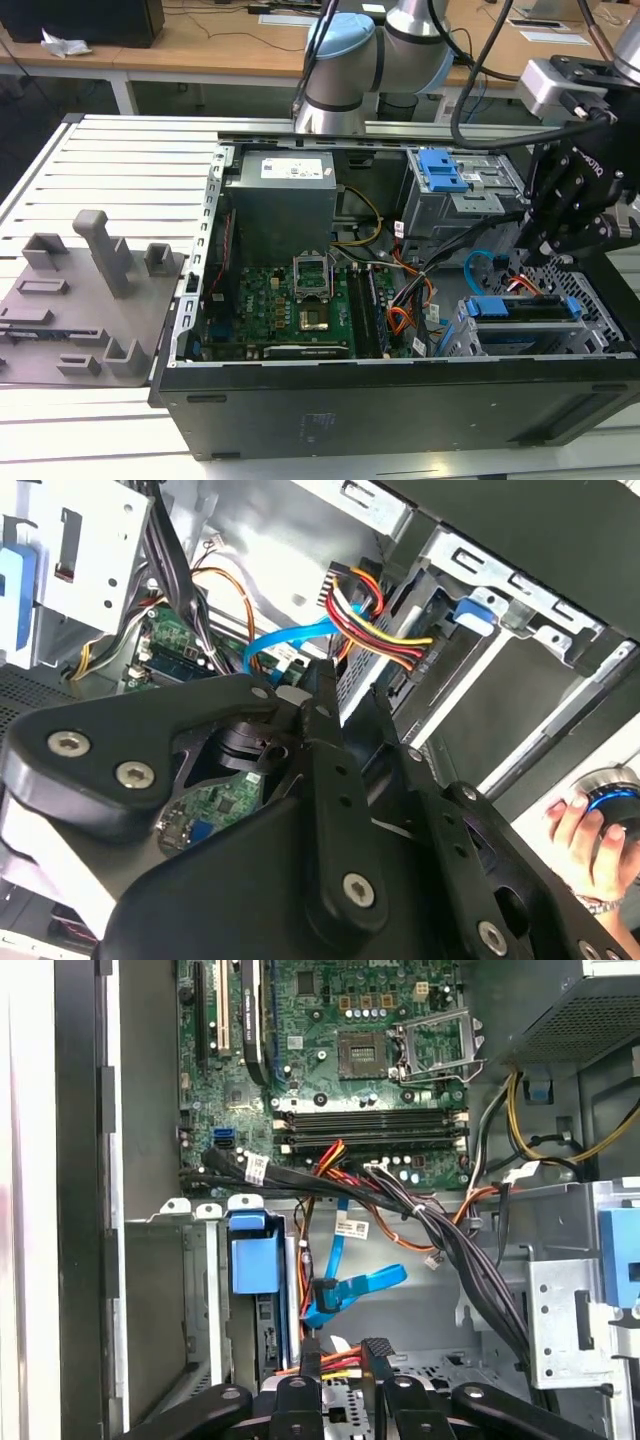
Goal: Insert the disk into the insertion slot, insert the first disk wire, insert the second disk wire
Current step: 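Insert the second disk wire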
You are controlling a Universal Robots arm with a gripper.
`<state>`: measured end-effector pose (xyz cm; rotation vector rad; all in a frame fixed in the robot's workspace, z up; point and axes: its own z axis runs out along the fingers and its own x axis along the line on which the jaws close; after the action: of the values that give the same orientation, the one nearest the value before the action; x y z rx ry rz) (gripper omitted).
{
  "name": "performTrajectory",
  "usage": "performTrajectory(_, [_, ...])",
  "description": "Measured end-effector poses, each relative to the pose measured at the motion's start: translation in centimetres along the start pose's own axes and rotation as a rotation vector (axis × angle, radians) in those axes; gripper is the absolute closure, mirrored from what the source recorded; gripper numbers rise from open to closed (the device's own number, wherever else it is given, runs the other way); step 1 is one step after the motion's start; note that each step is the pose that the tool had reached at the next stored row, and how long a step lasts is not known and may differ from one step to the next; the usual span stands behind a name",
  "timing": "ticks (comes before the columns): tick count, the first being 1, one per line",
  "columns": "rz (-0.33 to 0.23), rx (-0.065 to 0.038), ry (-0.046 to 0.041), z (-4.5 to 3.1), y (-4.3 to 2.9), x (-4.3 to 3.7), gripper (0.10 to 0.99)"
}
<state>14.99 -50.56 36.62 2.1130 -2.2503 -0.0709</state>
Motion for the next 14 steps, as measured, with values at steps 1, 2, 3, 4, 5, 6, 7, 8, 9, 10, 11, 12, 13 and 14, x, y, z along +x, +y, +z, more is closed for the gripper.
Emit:
performTrajectory(1, [0.0, 0.0, -0.0001, 0.02, 0.25, -0.01, 0.784])
performTrajectory(2, [0.0, 0.0, -0.0001, 0.03, 0.34, -0.01, 0.784])
performTrajectory(3, [0.0, 0.0, 0.0, 0.03, 0.44, -0.01, 0.784])
performTrajectory(4, [0.0, 0.0, -0.0001, 0.04, 0.58, 0.0, 0.784])
performTrajectory(5, [0.0, 0.0, 0.0, 0.05, 0.74, 0.01, 0.784])
performTrajectory(6, [0.0, 0.0, -0.0001, 0.06, 0.82, 0.01, 0.784])
performTrajectory(7, [-0.001, 0.0, 0.0, 0.07, 0.88, 0.02, 0.784])
performTrajectory(8, [-0.006, 0.0, 0.0006, 0.07, 0.96, 0.04, 0.784])
performTrajectory(9, [-0.027, 0.0, 0.0023, 0.08, 1.03, 0.05, 0.784])
performTrajectory(10, [-0.062, 0.0, 0.0046, 0.09, 1.03, 0.05, 0.784])
performTrajectory(11, [-0.105, 0.001, 0.0077, 0.12, 1.04, 0.05, 0.784])
performTrajectory(12, [-0.139, 0.001, 0.0102, 0.15, 1.04, 0.05, 0.784])
performTrajectory(13, [-0.145, 0.001, 0.0109, 0.16, 1.26, 0.06, 0.784])
performTrajectory(14, [-0.146, 0.001, 0.0108, 0.21, 1.51, 0.08, 0.784])
